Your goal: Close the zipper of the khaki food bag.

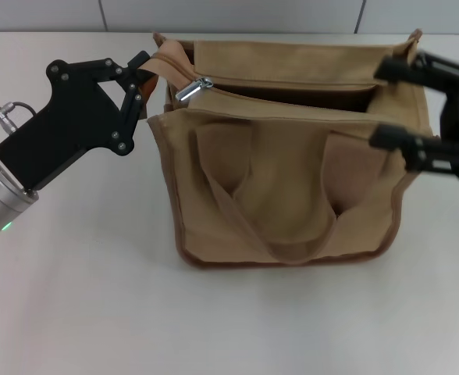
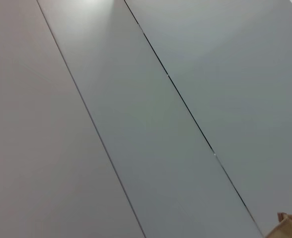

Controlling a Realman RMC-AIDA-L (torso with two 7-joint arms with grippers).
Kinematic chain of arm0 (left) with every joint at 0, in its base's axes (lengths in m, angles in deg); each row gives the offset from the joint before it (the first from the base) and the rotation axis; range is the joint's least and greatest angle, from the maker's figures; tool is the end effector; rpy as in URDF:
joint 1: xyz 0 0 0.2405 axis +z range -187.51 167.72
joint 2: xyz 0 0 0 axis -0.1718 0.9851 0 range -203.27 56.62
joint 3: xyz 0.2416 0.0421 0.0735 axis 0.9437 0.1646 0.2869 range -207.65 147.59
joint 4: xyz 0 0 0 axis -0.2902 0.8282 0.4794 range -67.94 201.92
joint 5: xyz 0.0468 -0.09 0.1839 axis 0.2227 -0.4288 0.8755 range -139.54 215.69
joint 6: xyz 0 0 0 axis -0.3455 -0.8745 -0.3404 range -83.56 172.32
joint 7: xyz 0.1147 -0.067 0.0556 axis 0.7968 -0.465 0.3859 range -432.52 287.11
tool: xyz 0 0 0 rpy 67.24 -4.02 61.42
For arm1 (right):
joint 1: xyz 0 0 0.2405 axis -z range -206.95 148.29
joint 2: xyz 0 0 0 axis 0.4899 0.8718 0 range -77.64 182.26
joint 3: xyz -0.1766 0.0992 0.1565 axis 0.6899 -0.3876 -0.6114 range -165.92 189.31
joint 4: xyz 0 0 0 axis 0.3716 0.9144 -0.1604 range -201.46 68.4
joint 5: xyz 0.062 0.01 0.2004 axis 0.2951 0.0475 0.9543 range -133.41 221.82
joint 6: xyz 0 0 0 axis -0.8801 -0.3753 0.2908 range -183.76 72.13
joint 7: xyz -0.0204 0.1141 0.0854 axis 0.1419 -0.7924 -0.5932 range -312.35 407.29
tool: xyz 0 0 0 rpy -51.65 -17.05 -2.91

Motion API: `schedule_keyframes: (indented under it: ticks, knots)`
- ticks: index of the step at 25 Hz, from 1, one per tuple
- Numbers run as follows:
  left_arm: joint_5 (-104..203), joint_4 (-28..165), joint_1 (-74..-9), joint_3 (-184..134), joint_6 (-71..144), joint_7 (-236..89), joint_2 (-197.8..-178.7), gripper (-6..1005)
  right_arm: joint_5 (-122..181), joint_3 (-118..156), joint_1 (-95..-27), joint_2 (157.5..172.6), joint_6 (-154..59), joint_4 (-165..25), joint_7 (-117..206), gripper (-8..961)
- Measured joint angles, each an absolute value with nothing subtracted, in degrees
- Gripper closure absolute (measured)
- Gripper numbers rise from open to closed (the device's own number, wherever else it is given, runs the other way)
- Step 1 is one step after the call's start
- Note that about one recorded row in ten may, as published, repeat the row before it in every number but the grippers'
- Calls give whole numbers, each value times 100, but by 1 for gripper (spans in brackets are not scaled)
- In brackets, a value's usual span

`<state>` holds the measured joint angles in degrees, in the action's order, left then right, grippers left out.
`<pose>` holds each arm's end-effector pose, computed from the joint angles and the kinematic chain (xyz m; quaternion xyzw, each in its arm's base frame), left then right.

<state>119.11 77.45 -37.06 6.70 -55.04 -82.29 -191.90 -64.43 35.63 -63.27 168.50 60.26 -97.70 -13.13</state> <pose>-0.2569 0.2957 -0.0023 -0.8081 0.1225 -0.3970 0.4177 0.2236 0.3053 0.0513 -0.8937 0.0081 0.4380 0.0971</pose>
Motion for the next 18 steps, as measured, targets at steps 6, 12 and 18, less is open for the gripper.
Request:
schedule_keyframes:
  ticks: [6,12,18]
  knots:
    - [11911,7745,-3734,652,-5468,-8282,-19200,990,-6470,3796,-6862,16823,5774,-10796,-2137,178]
    - [11911,7715,-3780,581,-5466,-8302,-19215,990,-6504,5271,-7233,16844,4774,-11948,-2609,177]
    - [11911,7734,-3810,496,-5475,-8543,-19213,990,-6569,6061,-7406,16884,4203,-12397,-2667,181]
